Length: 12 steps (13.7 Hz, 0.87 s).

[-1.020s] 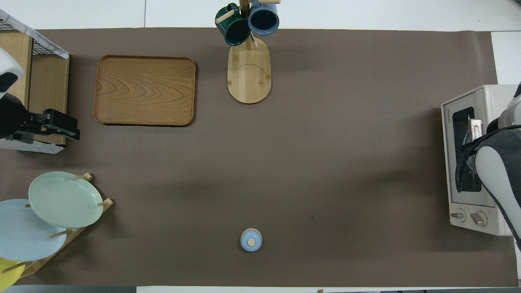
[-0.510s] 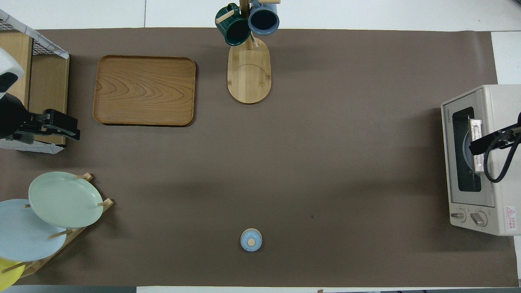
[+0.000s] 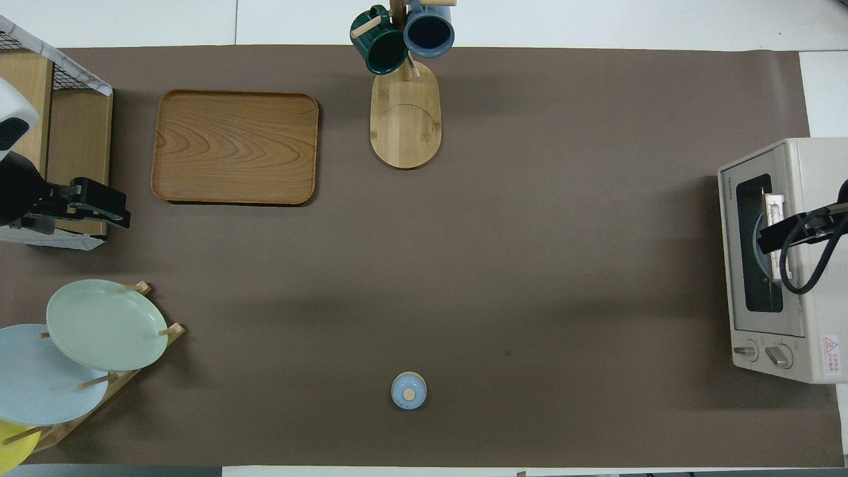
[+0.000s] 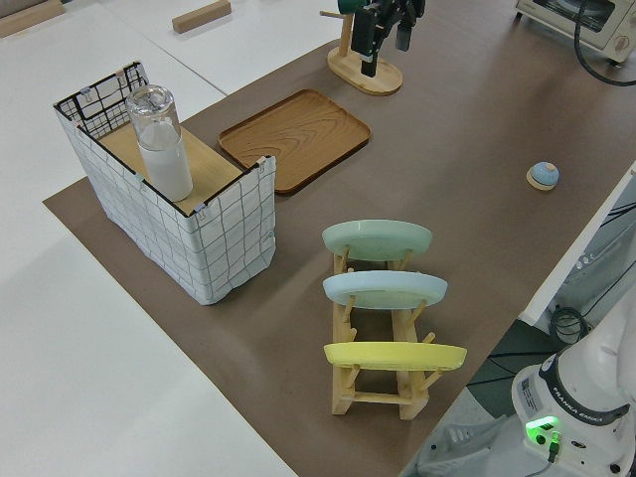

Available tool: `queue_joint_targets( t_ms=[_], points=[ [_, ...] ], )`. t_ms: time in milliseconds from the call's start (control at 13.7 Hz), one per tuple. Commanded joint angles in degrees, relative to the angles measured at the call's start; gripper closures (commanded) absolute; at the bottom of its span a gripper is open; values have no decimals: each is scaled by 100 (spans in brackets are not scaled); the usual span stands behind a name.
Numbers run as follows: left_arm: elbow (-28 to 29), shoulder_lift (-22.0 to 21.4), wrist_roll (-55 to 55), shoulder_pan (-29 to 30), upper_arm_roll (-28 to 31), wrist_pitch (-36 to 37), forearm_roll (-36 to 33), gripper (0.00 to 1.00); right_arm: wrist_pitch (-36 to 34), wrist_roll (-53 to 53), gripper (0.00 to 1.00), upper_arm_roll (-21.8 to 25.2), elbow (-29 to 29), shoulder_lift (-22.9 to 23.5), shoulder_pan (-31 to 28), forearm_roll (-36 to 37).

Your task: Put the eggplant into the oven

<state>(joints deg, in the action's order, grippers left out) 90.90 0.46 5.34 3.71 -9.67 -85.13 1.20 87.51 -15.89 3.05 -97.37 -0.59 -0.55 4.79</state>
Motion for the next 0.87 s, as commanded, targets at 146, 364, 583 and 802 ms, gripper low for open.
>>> queue_joint_targets(
  t_ms=[146, 364, 583, 802],
  points=[
    [77, -99, -7, 51, -17, -48, -58, 0, -67, 217, 0, 55, 157, 6, 73, -153],
    [77, -99, -7, 51, -17, -48, -58, 0, -24, 464, 0, 47, 324, 76, 29, -153],
    [77, -99, -7, 51, -17, -39, -58, 0, -23, 481, 0, 47, 490, 164, 20, -162],
    [77, -99, -7, 51, -17, -48, -58, 0, -23, 569, 0, 47, 561, 191, 2, -214]
  ],
)
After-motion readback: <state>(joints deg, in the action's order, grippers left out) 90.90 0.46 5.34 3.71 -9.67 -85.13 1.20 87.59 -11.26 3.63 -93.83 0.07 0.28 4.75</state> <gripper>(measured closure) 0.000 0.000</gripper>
